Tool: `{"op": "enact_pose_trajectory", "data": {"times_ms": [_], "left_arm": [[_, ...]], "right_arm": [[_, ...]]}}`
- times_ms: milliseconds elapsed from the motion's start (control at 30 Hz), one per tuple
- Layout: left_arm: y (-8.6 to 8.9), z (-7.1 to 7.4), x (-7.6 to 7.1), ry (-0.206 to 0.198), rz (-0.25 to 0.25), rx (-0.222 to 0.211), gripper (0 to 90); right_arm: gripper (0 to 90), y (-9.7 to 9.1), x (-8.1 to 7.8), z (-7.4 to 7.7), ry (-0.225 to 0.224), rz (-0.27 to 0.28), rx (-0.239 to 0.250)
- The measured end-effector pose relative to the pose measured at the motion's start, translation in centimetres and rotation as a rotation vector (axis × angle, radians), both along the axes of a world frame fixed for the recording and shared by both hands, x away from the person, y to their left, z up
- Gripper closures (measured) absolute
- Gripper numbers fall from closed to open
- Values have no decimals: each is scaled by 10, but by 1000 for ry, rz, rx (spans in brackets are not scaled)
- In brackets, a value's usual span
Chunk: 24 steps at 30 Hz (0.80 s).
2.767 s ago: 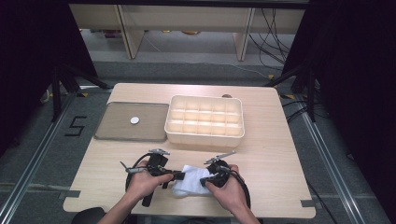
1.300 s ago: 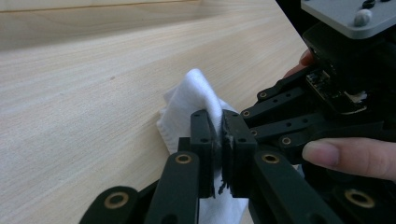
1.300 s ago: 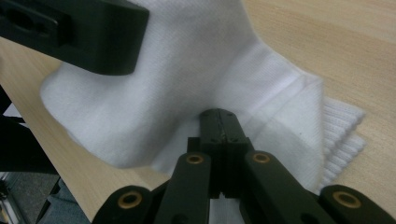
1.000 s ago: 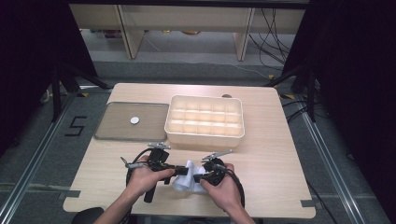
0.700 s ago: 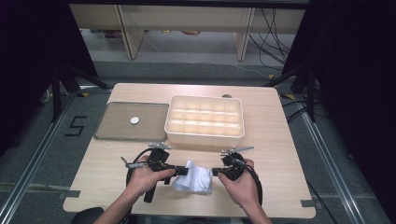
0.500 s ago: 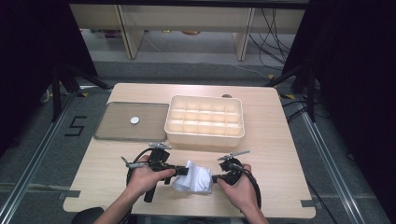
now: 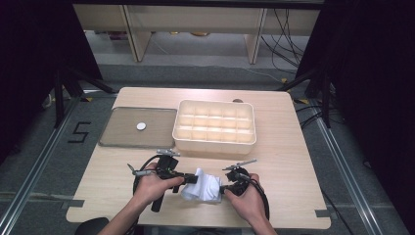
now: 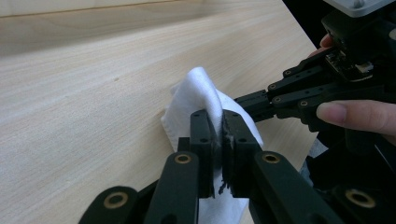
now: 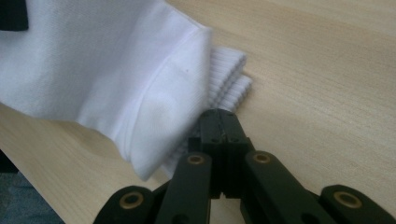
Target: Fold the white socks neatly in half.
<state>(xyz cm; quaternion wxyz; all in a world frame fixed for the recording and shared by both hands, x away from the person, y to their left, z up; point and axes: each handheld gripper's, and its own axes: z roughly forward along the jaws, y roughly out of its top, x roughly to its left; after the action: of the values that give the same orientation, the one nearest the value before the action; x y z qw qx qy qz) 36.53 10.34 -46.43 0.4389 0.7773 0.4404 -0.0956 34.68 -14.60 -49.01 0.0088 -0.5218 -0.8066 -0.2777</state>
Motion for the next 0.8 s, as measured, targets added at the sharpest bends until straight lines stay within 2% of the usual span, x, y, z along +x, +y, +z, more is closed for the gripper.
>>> {"op": "enact_pose_trajectory", "data": {"times_ms": [233,267,367,400,467,500,700,800], "left_arm": [[0,0,0,-7,-6,6,836],[0,0,-1,-14,3,11,836],[0,1,-1,-17,0,14,836],[0,1,-1,-21,-6,18,836],[0,1,-1,-24,-4,19,836],[0,2,-1,-25,-6,19,836],[-1,3,-2,-55,2,43,836],[-1,3,-2,-56,-3,45,836]], "right_arm": [[900,1,0,0,-9,5,-2],[900,1,1,-1,-16,5,-15],[900,1,0,-1,-7,10,-7],[900,2,0,-2,-18,12,-23],[900,3,0,-1,-9,9,-4],[900,3,0,-2,-26,25,-23],[900,5,1,-2,-26,25,-19],[900,5,1,-2,-31,28,-20]]}}
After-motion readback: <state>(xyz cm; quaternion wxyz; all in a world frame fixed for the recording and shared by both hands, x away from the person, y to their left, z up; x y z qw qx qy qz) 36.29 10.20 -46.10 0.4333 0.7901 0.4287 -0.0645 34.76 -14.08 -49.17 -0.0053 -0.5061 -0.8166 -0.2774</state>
